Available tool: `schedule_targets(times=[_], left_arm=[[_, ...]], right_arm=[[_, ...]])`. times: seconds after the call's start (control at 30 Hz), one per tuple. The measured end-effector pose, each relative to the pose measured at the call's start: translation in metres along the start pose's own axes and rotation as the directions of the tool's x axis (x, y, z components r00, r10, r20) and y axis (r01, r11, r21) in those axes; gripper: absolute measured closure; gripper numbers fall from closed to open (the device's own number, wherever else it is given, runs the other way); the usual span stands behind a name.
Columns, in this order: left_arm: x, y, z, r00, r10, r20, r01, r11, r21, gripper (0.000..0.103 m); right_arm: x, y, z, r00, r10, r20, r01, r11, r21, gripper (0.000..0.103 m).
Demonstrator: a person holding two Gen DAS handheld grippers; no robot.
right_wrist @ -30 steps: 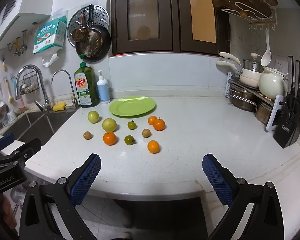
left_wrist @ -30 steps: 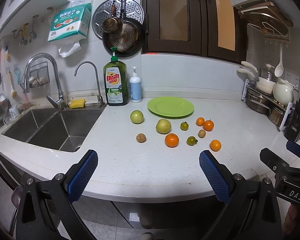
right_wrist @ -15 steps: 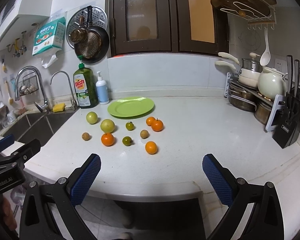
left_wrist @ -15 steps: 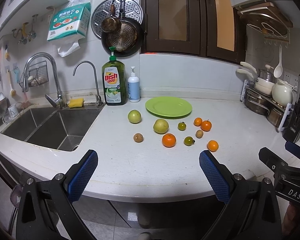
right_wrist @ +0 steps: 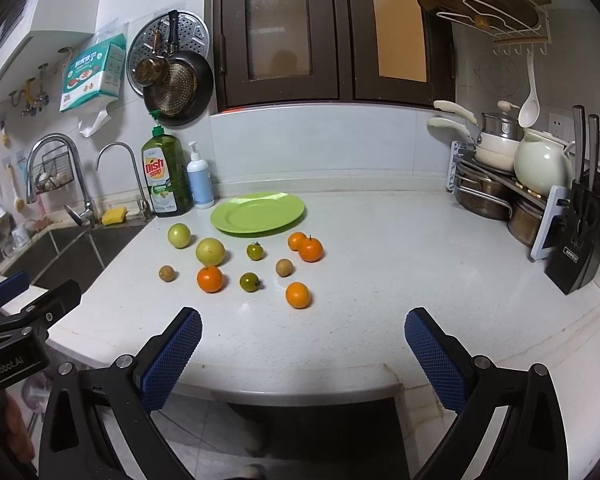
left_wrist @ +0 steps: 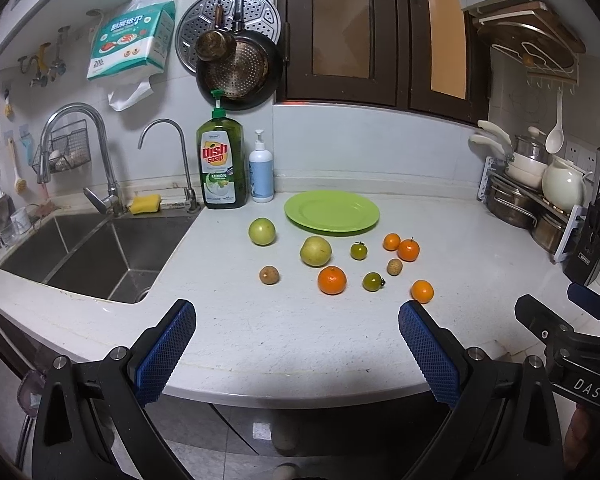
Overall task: Organize fruits
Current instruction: 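Move the left tool toward the orange and close its fingers on it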
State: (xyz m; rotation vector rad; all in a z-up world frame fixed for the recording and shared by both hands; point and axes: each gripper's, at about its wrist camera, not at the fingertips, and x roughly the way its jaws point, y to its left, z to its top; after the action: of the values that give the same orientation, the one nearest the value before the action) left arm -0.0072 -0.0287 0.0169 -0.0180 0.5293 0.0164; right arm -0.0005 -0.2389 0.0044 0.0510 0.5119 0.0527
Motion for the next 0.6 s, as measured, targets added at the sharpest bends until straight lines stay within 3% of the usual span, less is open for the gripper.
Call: schedule_targets(times=[0.43,0.6], left_arm=[[0.047,-0.007,0.010,0.997,-0.070,-0.016,0.071,0.995,0.074,0.000],[0.079,-0.007,0.021,0.994,-0.107,-0.033,0.110,0.986,0.124,0.006]], right_arm=[[0.041,-0.003,0.005,0.997,-0.021,-0.071,0.023,0.999,0.031,0.001],[0.066,0.001,0.012,0.995,-0.034,-0.098,0.038,0.998,0.046,0.001]])
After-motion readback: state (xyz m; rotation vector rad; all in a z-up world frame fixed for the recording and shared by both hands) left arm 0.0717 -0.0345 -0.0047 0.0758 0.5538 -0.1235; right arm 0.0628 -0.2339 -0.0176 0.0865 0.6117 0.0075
